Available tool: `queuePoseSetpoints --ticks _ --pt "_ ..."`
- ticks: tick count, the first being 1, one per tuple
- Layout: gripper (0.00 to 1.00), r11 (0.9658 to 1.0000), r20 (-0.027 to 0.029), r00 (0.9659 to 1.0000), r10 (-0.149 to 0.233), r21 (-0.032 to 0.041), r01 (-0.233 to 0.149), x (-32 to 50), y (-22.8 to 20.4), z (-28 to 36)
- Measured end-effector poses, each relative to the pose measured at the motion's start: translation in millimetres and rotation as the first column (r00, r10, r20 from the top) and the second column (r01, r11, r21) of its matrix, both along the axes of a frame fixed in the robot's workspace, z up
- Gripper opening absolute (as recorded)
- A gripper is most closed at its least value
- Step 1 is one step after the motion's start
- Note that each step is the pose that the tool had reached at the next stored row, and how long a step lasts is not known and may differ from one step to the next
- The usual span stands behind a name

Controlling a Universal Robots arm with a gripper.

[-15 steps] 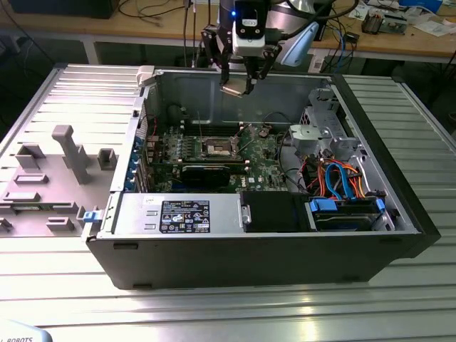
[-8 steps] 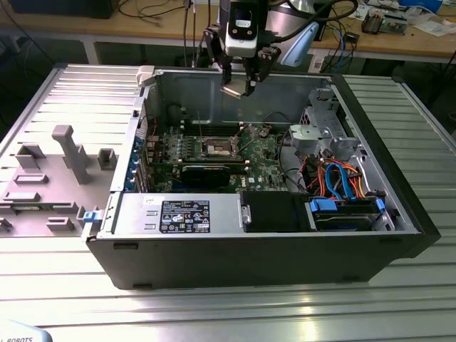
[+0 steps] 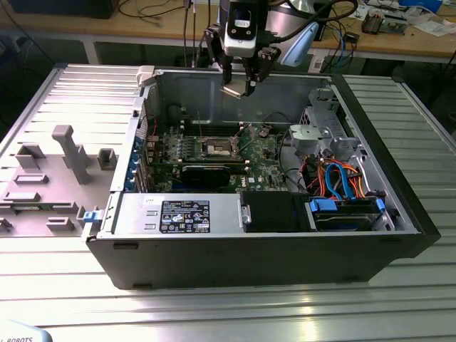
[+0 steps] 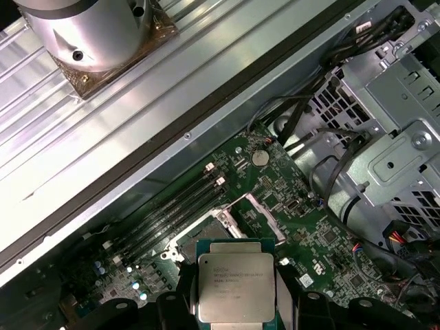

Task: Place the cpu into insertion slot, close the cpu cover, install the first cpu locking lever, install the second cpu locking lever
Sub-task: 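Place the cpu into insertion slot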

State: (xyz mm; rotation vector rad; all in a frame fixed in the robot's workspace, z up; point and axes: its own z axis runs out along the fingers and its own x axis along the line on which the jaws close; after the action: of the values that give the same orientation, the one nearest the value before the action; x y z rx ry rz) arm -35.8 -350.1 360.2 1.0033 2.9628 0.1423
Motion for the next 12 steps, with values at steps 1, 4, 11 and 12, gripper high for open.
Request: queuePoseSetpoints --ticks 1,4,11,12 --pt "0.54 1.0 0.0 1.0 0.0 0.0 0.0 0.0 0.0 0.0" --pt "0.54 1.0 0.0 1.0 0.0 0.0 0.0 0.0 0.0 0.0" --pt "0.54 0.9984 0.0 0.9984 -0.057 0.0001 0.057 0.0 0.0 -0.5" --pt "0.54 0.9972 0.0001 0.9972 -0.075 0.0001 0.075 0.0 0.0 -0.7"
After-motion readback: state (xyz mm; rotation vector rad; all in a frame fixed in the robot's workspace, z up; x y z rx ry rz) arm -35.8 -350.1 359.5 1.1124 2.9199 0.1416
